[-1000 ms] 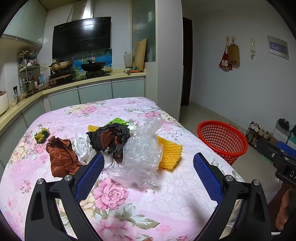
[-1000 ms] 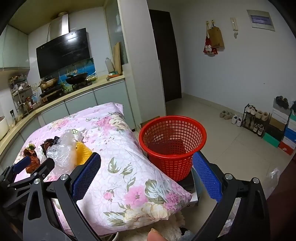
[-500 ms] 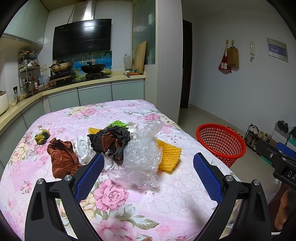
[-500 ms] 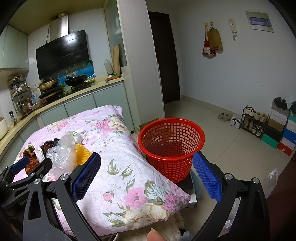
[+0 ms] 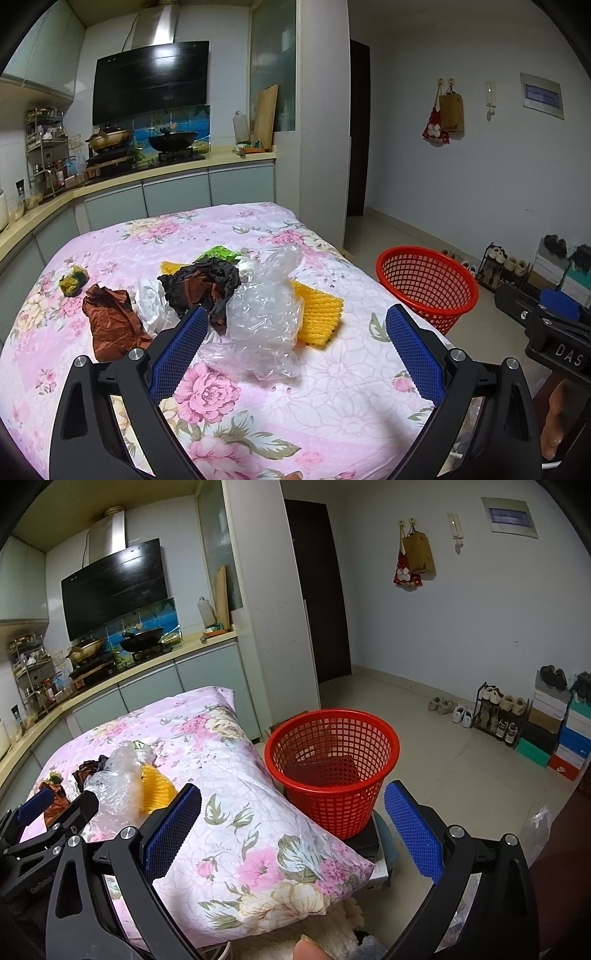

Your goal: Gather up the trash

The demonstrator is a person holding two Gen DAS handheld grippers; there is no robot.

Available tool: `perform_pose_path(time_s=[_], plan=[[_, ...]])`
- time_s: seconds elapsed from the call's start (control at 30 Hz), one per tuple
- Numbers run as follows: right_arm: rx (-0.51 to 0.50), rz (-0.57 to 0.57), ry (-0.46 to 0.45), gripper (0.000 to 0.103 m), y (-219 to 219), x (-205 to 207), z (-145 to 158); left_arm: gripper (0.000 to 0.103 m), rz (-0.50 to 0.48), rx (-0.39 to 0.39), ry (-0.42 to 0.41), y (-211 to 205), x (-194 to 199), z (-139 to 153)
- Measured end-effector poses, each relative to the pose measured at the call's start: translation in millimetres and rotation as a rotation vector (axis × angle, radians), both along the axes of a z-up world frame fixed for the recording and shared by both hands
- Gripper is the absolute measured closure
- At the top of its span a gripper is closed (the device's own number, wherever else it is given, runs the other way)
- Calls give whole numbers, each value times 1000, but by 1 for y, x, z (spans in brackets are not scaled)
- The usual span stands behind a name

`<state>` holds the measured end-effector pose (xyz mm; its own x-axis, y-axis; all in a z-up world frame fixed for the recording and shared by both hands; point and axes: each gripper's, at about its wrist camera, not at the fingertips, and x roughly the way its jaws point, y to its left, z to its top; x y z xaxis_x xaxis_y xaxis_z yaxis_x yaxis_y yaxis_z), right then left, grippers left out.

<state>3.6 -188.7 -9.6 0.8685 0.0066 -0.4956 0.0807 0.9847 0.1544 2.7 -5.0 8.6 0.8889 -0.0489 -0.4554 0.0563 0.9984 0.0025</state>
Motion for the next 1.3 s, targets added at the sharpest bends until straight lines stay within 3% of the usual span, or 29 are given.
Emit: perform_pose_path(time_s=[1.3], plan=[[4,0,2,7,-1,0,-1,9,0,-1,9,-3,-3,-4]])
